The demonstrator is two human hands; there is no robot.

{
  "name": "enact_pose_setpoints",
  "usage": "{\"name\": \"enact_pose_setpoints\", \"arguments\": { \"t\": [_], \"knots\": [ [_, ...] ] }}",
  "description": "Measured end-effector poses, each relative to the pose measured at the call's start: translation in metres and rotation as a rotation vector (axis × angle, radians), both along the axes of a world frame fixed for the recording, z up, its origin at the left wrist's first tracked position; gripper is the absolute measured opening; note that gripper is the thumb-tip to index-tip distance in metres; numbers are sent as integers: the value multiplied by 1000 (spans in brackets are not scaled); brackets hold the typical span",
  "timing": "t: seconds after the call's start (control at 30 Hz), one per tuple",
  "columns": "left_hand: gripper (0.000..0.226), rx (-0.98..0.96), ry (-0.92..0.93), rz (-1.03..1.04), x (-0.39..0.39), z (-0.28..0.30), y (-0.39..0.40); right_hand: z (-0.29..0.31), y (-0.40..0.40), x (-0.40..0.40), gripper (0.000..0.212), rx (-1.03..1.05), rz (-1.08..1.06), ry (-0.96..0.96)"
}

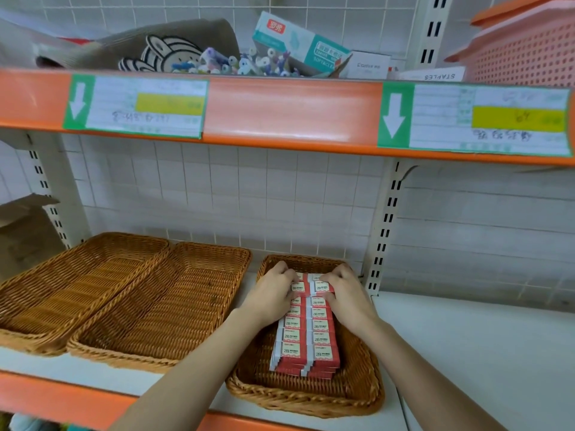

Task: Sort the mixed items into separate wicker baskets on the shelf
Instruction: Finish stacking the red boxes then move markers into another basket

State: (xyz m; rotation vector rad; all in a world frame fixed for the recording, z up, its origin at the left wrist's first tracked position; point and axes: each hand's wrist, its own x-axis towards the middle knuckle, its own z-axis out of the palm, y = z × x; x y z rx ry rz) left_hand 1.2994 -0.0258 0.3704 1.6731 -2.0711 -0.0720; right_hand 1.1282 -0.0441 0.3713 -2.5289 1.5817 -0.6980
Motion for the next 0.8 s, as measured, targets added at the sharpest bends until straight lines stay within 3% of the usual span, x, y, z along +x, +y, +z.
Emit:
{"name": "enact_pose_setpoints", "arguments": {
  "t": [0.37, 0.8],
  "knots": [
    [41, 10, 39, 43, -1, 2, 4, 1, 0, 3, 37, 26, 20, 4],
    [35, -10, -27, 48, -1, -1, 2, -4, -4, 6, 34, 58, -14, 61]
  ]
}}
